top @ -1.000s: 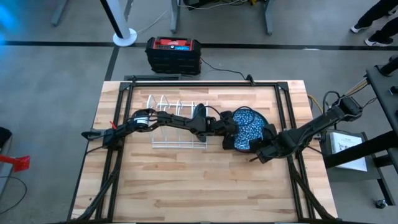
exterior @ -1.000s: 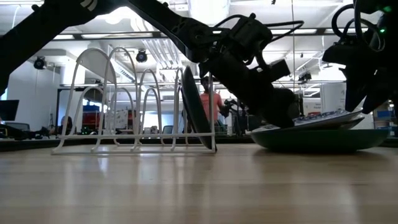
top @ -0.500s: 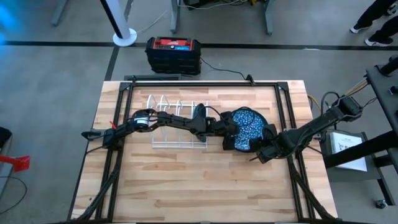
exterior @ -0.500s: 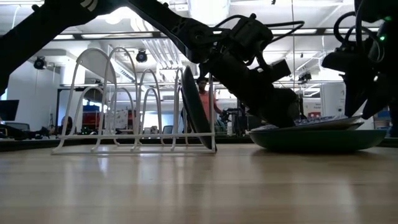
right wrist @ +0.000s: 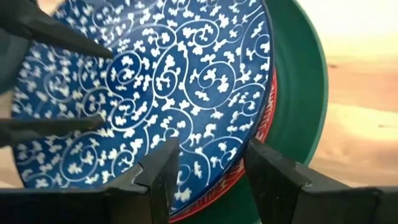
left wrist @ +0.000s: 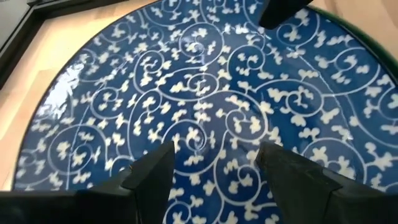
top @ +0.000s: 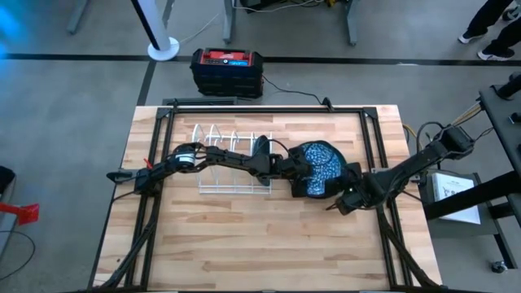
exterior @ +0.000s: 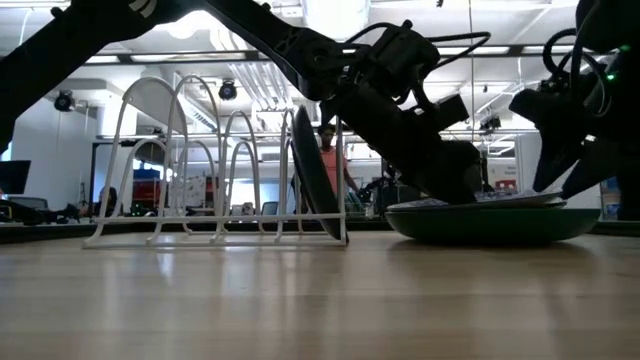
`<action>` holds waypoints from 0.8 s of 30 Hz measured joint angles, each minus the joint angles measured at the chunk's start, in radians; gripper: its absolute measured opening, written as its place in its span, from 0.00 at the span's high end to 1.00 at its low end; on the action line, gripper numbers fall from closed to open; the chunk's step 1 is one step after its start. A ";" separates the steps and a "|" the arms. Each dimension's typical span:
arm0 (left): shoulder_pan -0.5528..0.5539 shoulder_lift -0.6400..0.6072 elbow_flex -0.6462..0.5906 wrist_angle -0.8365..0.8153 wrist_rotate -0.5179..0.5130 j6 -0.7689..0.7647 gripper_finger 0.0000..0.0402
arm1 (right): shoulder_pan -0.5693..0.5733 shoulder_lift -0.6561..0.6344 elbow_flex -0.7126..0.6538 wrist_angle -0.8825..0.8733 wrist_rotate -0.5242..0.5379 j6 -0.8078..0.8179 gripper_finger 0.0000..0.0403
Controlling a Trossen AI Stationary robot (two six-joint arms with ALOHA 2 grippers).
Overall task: Sort dishes
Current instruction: Put the blue patterned plate into the dish rack
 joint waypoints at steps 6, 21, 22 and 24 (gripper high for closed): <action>0.000 0.000 0.000 0.013 0.002 0.000 0.42 | 0.034 0.000 0.000 -0.002 0.091 0.040 0.61; 0.006 0.003 -0.002 0.072 0.033 0.003 0.42 | 0.074 0.081 -0.032 0.018 0.142 0.124 0.87; 0.006 0.003 -0.002 0.072 0.032 0.003 0.42 | 0.074 0.088 -0.033 0.020 0.151 0.125 0.90; 0.006 0.003 -0.002 0.072 0.033 0.003 0.42 | 0.074 0.099 -0.034 0.019 0.168 0.128 0.96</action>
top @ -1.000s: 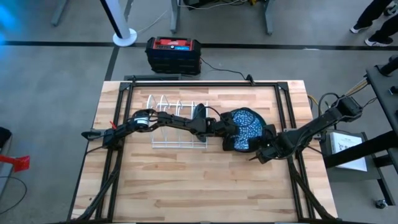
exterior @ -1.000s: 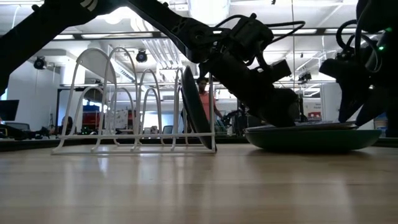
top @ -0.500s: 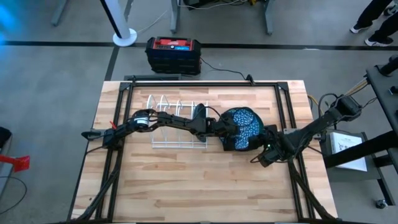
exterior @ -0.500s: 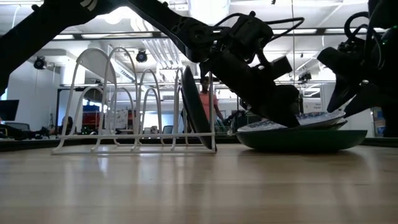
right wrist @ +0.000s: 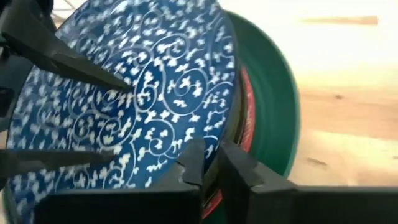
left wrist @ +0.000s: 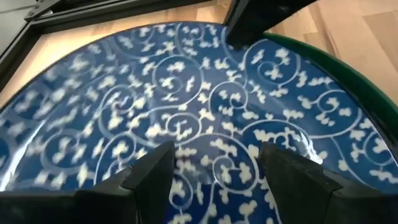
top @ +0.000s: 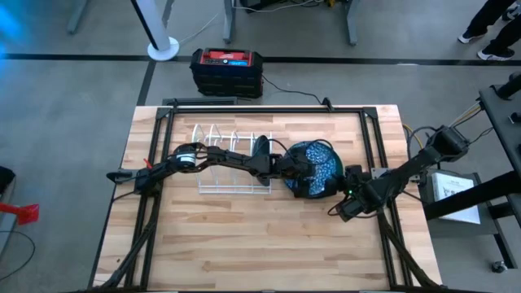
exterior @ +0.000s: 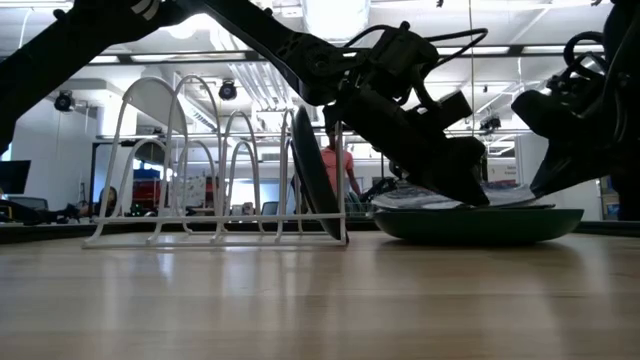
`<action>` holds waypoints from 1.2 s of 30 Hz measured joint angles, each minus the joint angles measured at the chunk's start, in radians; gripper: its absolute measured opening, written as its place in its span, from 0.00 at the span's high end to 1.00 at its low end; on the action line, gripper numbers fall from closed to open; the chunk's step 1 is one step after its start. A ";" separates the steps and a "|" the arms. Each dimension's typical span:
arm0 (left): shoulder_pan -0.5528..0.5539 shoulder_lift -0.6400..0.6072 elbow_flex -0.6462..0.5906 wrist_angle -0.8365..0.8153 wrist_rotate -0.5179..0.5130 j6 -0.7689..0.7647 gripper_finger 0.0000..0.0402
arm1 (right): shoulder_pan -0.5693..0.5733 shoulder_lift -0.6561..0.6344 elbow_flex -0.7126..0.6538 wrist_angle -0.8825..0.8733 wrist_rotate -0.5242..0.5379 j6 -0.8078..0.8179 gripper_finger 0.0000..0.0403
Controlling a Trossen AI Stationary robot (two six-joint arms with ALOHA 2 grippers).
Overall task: Sort dishes
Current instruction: Put the blue patterned plate into the dish rack
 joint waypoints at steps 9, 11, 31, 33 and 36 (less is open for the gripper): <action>-0.001 0.002 0.001 0.000 -0.003 0.001 0.42 | 0.002 0.001 0.007 -0.037 -0.010 -0.020 1.00; -0.001 0.002 0.006 0.000 -0.003 0.001 0.42 | 0.002 -0.004 0.009 -0.047 -0.013 -0.020 1.00; 0.017 -0.007 0.176 -0.492 -0.042 0.044 0.42 | -0.005 -0.070 0.054 -0.209 -0.239 0.033 1.00; 0.022 -0.007 0.166 -0.484 -0.042 0.044 0.42 | -0.005 -0.077 0.054 -0.200 -0.240 0.038 1.00; 0.031 -0.005 0.155 -0.465 -0.021 0.044 0.42 | -0.006 -0.077 0.054 -0.182 -0.232 0.043 1.00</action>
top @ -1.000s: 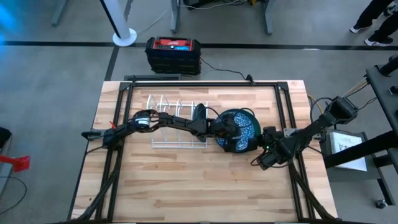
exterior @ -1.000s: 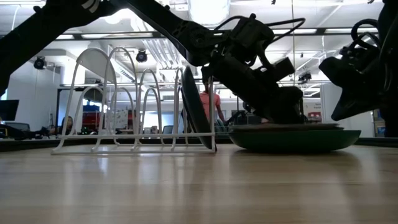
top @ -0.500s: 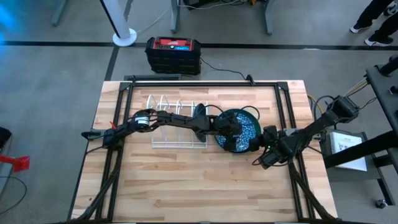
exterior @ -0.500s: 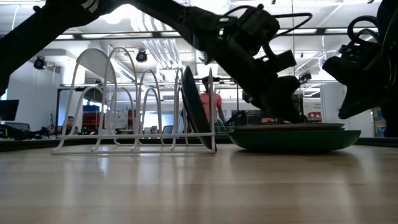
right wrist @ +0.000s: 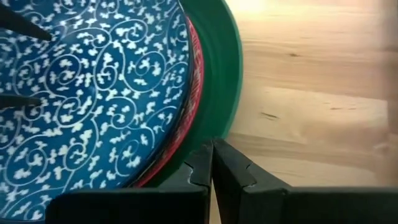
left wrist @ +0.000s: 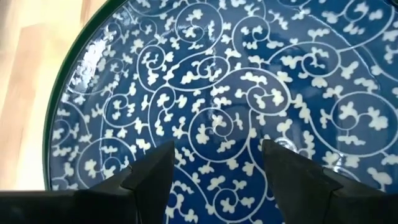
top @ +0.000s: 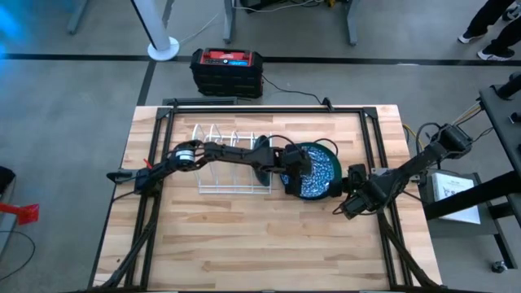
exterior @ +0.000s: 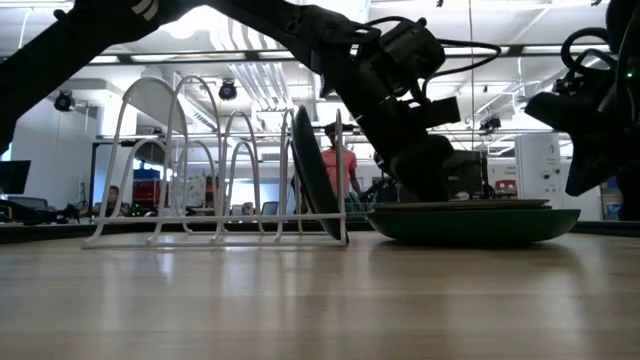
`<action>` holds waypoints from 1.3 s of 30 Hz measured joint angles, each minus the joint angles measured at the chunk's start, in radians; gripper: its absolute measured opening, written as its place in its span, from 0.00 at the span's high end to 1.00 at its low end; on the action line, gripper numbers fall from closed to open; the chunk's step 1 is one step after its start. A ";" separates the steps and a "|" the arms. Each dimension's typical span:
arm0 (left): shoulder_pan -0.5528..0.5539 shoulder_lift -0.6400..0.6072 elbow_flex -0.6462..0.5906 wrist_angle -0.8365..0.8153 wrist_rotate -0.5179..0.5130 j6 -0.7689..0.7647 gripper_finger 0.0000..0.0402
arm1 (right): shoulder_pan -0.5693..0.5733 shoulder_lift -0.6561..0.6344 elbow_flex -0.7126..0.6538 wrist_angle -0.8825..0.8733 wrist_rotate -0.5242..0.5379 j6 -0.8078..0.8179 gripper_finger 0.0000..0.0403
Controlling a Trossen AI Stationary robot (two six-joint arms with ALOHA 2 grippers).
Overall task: Sort dishes
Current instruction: Put the blue patterned plate into the dish rack
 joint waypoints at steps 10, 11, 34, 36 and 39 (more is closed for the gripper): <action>0.017 0.035 -0.014 0.126 0.085 0.008 0.42 | 0.000 0.007 -0.028 0.086 0.051 -0.008 0.86; 0.018 0.039 -0.013 0.133 0.102 0.008 0.42 | 0.000 0.007 -0.028 0.082 0.046 -0.008 0.83; 0.019 0.059 0.002 0.200 0.147 0.006 0.42 | -0.001 -0.012 -0.040 0.115 0.054 0.002 0.43; 0.019 0.059 0.002 0.200 0.147 0.006 0.42 | -0.004 -0.012 -0.054 0.136 0.068 0.001 0.44; 0.019 0.059 0.002 0.201 0.148 0.006 0.42 | -0.004 -0.012 -0.065 0.154 0.080 0.002 0.45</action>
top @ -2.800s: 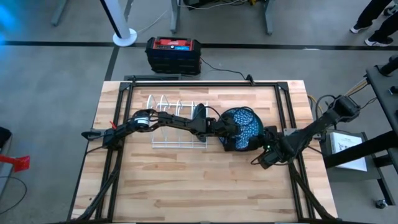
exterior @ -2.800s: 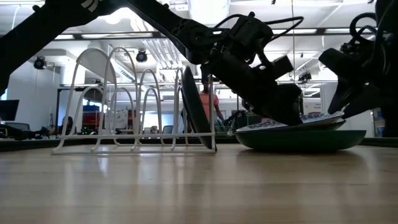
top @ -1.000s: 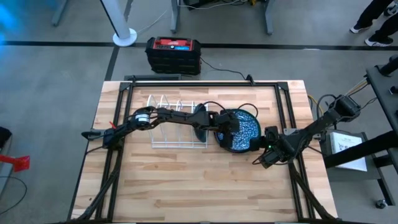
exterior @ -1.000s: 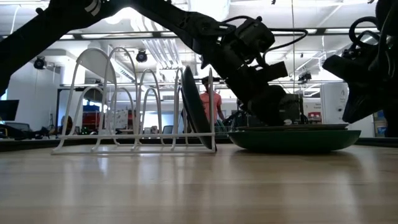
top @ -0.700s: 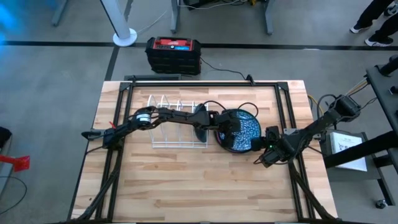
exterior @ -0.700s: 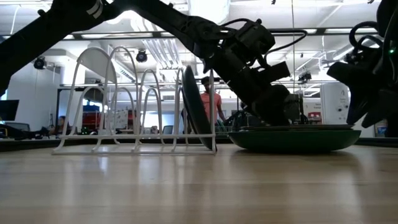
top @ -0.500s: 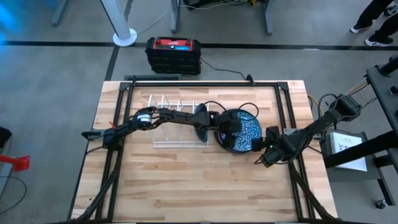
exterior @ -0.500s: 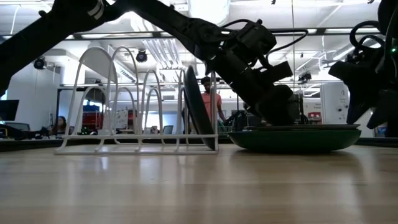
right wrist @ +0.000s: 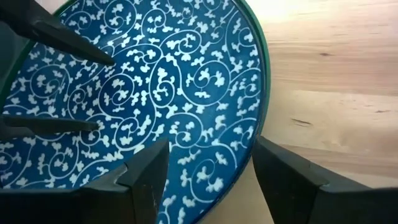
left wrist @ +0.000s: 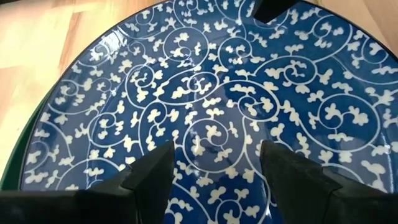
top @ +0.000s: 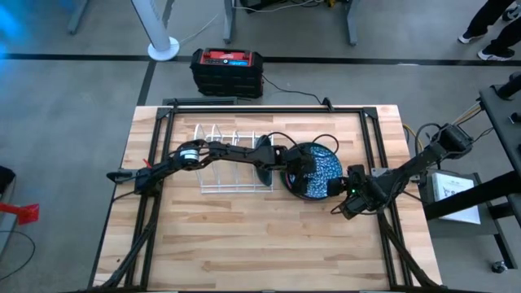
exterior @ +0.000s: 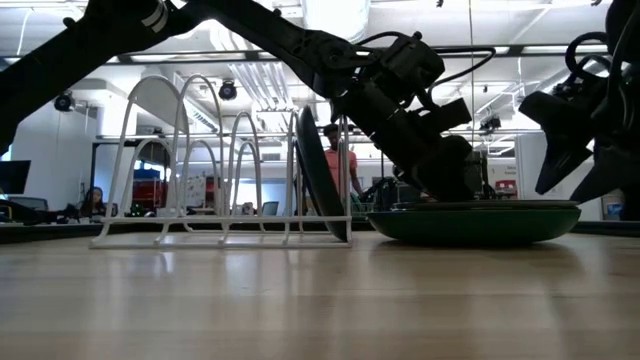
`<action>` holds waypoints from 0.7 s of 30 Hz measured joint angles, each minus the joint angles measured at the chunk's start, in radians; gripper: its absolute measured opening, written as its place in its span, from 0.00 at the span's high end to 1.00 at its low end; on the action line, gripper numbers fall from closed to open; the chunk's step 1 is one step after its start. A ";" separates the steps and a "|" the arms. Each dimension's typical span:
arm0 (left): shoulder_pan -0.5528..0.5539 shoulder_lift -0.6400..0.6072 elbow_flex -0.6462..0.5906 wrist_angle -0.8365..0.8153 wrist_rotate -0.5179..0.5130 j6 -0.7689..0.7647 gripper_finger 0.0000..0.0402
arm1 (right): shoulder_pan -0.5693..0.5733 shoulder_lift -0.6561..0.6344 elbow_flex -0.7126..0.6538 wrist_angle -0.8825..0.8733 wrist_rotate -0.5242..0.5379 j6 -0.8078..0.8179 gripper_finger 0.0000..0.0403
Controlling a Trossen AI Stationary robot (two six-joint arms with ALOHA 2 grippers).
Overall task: Sort dishes
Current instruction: Put the blue patterned plate into the dish rack
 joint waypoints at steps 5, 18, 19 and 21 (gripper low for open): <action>0.000 0.000 0.000 0.002 0.000 0.000 0.42 | -0.001 0.000 -0.006 0.007 0.016 0.006 0.46; 0.000 0.002 0.000 0.031 -0.003 -0.001 0.42 | -0.014 0.001 -0.061 0.056 0.097 0.012 0.53; 0.000 0.003 0.000 0.035 -0.004 -0.003 0.42 | -0.014 0.001 -0.063 0.056 0.100 0.012 0.53; 0.000 0.003 0.000 0.042 -0.007 -0.004 0.42 | -0.014 0.001 -0.069 0.057 0.112 0.013 0.54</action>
